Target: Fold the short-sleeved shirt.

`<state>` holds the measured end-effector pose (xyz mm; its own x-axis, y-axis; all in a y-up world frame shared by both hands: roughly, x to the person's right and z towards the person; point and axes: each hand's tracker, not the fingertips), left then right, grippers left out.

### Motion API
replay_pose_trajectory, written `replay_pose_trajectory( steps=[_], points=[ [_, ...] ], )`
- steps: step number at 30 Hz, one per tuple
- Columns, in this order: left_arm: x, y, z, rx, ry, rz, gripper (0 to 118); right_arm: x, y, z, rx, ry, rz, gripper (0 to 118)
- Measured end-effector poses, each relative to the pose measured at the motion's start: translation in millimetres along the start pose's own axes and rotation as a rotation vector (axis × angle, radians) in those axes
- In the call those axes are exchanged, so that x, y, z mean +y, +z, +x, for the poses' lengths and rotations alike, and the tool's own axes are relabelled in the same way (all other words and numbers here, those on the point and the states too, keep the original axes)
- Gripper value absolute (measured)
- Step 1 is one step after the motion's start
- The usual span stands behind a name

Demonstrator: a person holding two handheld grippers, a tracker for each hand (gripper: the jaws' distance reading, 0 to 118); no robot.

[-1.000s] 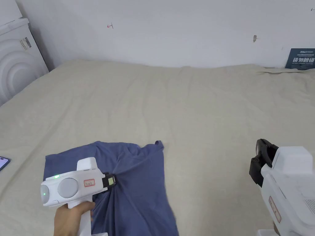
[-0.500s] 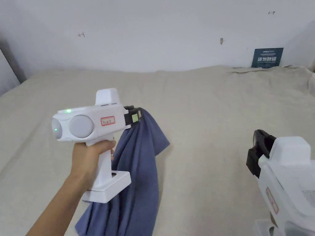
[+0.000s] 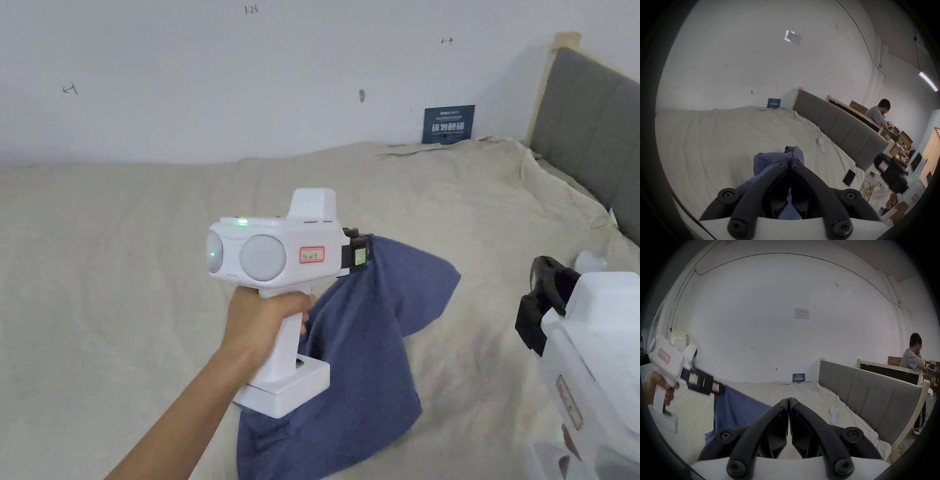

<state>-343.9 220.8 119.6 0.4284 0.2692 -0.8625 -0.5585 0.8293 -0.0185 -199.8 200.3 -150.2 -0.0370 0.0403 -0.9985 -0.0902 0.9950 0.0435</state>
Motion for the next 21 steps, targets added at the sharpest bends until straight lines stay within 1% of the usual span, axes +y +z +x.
replay_pose_trajectory(
  steps=[5,9,16,18,21],
  points=[
    [-48,-46,4,0.016,-0.018,-0.17,0,-7,5,18,-0.036,-0.007,-0.017,1],
    [-81,-63,2,0.041,-0.003,-0.265,0,-14,7,24,-0.05,-0.012,-0.031,1],
    [-126,-102,-21,0.162,-0.029,-0.461,0,-22,5,24,-0.046,-0.024,-0.052,1],
    [-144,-111,-25,0.172,-0.039,-0.533,0,-23,4,22,-0.041,-0.025,-0.058,1],
    [-163,-116,-28,0.176,-0.002,-0.594,0,-24,4,21,-0.034,-0.02,-0.063,1]
  ],
)
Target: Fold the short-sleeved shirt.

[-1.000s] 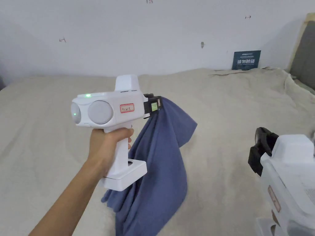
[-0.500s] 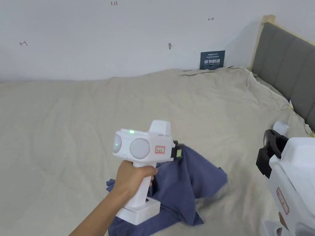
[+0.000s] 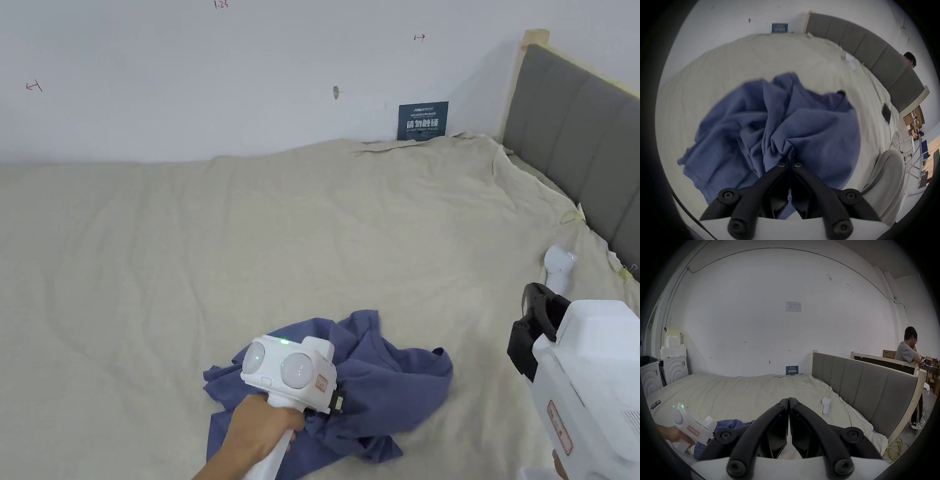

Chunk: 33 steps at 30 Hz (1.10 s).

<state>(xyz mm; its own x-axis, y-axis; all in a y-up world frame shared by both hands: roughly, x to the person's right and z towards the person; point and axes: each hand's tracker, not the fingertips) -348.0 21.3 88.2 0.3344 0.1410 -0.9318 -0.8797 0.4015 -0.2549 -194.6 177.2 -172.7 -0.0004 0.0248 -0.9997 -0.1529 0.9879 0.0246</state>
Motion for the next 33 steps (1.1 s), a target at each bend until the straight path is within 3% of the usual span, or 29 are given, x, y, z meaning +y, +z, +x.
replay_pose_trajectory(
  steps=[5,8,9,12,13,24,29,33],
  points=[
    [-3,-5,2,0.015,0.004,0.004,3,-1,0,0,0.003,-0.004,-0.006,1],
    [-8,14,8,0.017,-0.008,0.048,37,1,1,-1,0.006,0.0,-0.004,1],
    [-8,19,7,0.014,-0.002,0.061,62,1,2,-1,0.007,0.001,-0.003,1],
    [-6,34,-2,0.033,0.039,0.142,113,5,3,-2,0.014,0.002,0.004,1],
    [-7,44,-4,0.044,0.043,0.189,117,6,4,-3,0.016,0.002,0.007,1],
    [-28,174,-29,0.121,0.11,0.67,117,14,16,-13,0.036,0.006,0.039,1],
    [-60,220,-35,0.266,0.171,0.898,116,15,18,-17,0.045,0.007,0.049,1],
    [-84,232,-40,0.428,0.148,0.998,104,16,20,-19,0.053,0.007,0.054,1]
  ],
)
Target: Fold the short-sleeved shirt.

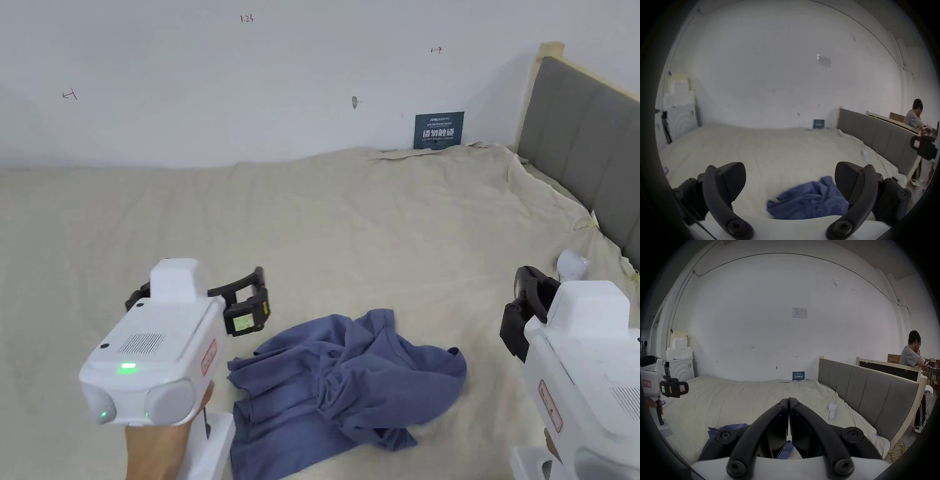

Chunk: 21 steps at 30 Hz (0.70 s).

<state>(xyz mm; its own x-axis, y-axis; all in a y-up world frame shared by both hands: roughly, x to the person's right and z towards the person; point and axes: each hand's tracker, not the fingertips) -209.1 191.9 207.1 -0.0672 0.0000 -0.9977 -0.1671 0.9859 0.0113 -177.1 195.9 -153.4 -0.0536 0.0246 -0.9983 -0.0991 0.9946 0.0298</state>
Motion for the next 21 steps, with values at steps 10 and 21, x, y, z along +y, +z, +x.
replay_pose_trajectory(
  steps=[10,21],
  points=[
    [-26,19,-17,0.137,-0.124,0.057,9,2,2,-4,0.007,-0.002,0.012,1],
    [-32,23,-26,0.149,-0.116,0.064,0,2,4,-7,0.01,-0.002,0.014,1]
  ],
)
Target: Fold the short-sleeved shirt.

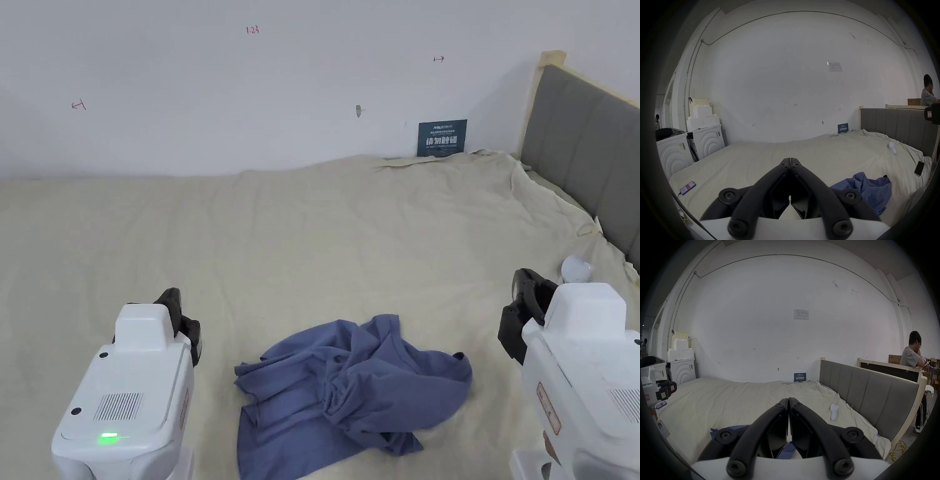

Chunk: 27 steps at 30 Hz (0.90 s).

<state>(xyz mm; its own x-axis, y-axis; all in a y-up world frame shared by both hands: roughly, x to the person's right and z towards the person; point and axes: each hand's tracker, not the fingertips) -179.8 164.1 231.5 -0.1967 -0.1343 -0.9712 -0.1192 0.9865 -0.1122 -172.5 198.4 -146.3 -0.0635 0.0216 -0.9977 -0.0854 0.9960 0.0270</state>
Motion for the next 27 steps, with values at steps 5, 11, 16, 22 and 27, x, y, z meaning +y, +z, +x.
replay_pose_trajectory(
  steps=[5,11,16,22,27],
  points=[
    [-1,-5,1,-0.036,0.008,-0.056,0,-1,0,-1,0.004,0.002,-0.001,1],
    [-12,-25,8,-0.15,0.117,-0.372,0,-2,-2,-2,0.008,0.0,-0.005,2],
    [-53,-46,17,-0.214,0.162,-0.639,0,-4,-5,-2,0.008,-0.004,-0.014,1],
    [-110,-57,35,-0.248,0.155,-0.886,0,-9,-7,-1,0.006,-0.003,-0.029,1],
    [-129,-55,45,-0.247,0.162,-0.96,23,-15,-9,2,0.001,-0.007,-0.045,1]
  ],
)
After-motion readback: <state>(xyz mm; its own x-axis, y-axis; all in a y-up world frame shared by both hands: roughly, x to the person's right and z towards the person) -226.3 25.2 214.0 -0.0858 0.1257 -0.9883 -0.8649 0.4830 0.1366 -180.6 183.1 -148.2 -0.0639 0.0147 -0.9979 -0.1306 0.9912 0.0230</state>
